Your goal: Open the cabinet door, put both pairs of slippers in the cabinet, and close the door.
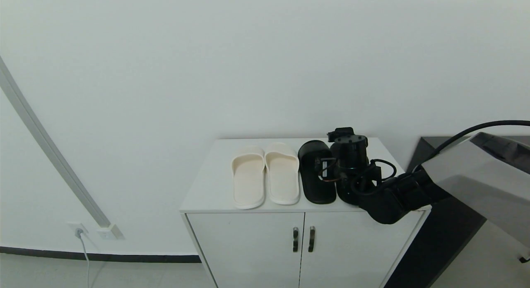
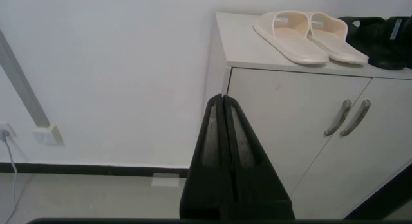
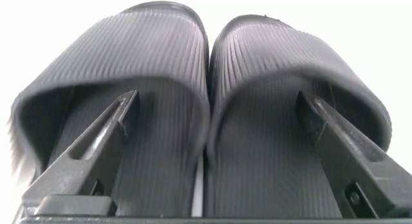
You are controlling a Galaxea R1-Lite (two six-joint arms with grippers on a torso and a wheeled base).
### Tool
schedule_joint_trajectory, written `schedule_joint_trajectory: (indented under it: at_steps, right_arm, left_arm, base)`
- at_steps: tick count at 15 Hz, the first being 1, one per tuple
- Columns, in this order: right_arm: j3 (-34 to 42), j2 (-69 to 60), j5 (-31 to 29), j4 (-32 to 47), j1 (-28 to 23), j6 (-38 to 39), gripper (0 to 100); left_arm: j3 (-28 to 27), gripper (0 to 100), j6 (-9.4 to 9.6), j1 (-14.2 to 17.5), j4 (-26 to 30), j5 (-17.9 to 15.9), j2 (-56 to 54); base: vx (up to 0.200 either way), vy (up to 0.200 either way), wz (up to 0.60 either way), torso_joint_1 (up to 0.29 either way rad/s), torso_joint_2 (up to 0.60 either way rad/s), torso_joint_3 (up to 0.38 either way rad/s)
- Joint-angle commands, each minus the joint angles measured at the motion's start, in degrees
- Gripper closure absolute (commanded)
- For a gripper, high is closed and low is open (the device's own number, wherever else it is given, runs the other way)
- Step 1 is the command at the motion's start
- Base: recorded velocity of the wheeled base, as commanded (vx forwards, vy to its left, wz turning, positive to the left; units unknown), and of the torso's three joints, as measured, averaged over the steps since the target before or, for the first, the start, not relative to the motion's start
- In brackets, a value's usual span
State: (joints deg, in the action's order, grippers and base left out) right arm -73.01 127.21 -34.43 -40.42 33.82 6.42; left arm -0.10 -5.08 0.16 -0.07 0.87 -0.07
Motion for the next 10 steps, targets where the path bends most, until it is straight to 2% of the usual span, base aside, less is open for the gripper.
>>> schedule_joint_trajectory:
  at_steps: [1,4,5,10]
  right_arm:
    - [-2.93,1.73,0.06,0.87,-0.24,-0.01,0]
    - [-5.13,3.05,0.06,1.84,-0.42,-0.01,0]
    - [-5.74,3.31,0.06,2.1,-0.42,-0.01,100]
    - [-6.97,4.28,0.06,2.63,-1.12,-0.01,100]
  left_arm:
    - [0.01,100,-0.01,0.02,-0.01,0.01,0.07]
    - [0.01,100,-0.01,0.02,-0.01,0.01,0.07]
    - [0.01,100,-0.1,0.02,-0.01,0.01,0.07]
    - [0.01,100,-0.1,0.02,-0.01,0.01,0.07]
  base:
    - [0.0,0.0,0.0,0.0,0.0,0.0]
    - [0.0,0.0,0.0,0.0,0.0,0.0]
    - [0.0,0.0,0.0,0.0,0.0,0.0]
    - [0.0,0.0,0.0,0.0,0.0,0.0]
